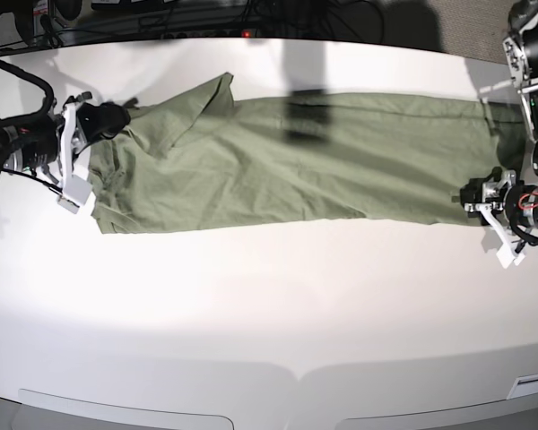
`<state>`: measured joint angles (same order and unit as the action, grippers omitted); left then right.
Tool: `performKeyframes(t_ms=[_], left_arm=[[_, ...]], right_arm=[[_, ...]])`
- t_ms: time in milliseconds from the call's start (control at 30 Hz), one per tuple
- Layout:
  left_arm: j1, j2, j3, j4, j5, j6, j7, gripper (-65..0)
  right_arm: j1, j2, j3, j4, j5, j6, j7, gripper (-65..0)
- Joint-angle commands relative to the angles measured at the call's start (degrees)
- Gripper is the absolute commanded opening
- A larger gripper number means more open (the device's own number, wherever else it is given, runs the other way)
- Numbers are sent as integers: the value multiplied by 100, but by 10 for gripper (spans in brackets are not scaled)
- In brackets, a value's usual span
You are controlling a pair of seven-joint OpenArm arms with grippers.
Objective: Fold the T-shirt properly
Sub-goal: 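Fold the shirt edge over again with both grippers, flattening the strip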
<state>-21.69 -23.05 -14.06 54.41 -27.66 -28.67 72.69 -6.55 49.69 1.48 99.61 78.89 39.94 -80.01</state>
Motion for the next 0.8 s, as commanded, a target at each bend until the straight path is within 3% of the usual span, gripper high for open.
performKeyframes(t_ms=[0,100,233,300,367,500,667,767], left_arm=[[-28,-76,-9,72,24,2,-133,-435],[107,-76,-9,70,195,4,-496,-435],[240,-76,-9,70,603,46,-710,-435],[289,-76,-9,70,798,168,-780,-435],[328,-74,-9,70,1036,326,-896,-435],[345,-76,-9,70,1178,387,-1073,-435],[345,-44,-9,70,1169,387,-1154,-435],[354,4,-9,70,1185,387,-1180,-435]], right_arm=[[68,138,63,72,83,6,1,-650],[66,138,63,72,83,6,1,-650],[72,140,63,72,83,6,1,-438],[85,142,66,72,83,6,1,-392],[120,101,72,72,74,6,76,-391],[608,-380,90,72,-584,6,516,-391],[909,-1362,90,-70,-2586,6,1897,-391],[905,-1906,87,-455,-3423,6,1945,-391]])
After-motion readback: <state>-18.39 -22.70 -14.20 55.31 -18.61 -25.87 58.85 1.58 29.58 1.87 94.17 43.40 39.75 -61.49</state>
